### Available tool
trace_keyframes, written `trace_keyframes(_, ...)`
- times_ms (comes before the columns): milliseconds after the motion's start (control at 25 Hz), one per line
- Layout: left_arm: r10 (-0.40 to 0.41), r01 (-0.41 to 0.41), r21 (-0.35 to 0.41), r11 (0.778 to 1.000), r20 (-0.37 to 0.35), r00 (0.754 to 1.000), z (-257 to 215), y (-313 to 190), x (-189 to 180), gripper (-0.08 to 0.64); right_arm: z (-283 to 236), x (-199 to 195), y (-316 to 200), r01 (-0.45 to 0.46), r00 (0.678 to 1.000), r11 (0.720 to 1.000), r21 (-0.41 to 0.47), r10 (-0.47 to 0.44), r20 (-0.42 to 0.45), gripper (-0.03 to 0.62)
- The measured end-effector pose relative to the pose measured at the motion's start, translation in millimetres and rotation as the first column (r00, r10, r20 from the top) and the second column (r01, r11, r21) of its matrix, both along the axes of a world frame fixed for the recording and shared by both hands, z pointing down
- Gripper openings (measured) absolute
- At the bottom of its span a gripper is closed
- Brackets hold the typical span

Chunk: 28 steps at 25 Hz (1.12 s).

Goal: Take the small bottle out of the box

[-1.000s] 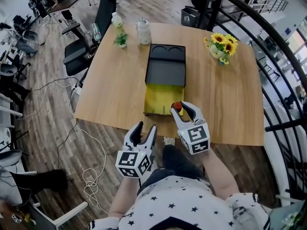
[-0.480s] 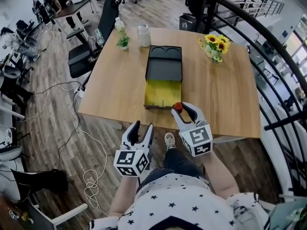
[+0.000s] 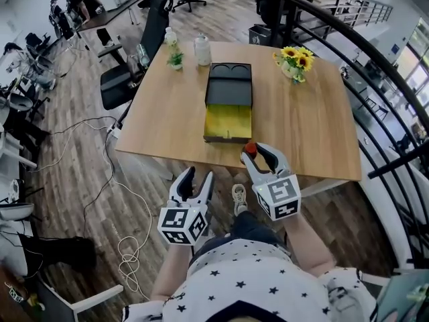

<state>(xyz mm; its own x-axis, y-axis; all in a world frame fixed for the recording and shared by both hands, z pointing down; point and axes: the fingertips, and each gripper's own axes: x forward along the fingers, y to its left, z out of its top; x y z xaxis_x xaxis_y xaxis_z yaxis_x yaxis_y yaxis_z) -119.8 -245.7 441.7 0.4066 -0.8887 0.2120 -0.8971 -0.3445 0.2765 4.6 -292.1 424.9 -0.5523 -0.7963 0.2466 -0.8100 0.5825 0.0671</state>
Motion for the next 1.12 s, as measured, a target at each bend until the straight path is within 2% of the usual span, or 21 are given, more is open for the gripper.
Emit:
trace_keyframes(560, 0.027, -0.026, 0.04, 0.999, -0.012, 1.0, -12.7, 48.9, 5.0, 0.198, -18.0, -2.9, 65.1, 0.007, 1.0, 0.999, 0.042, -0.007, 0.001, 0.141)
trace_keyframes(1120, 0.029, -0.028, 0.05, 0.998, -0.027, 0.999, -16.1, 68.0, 8.3, 0.198, -22.1, -1.2, 87.0, -0.004, 1.0, 0.998, 0.056, 0.003, 0.017, 0.141)
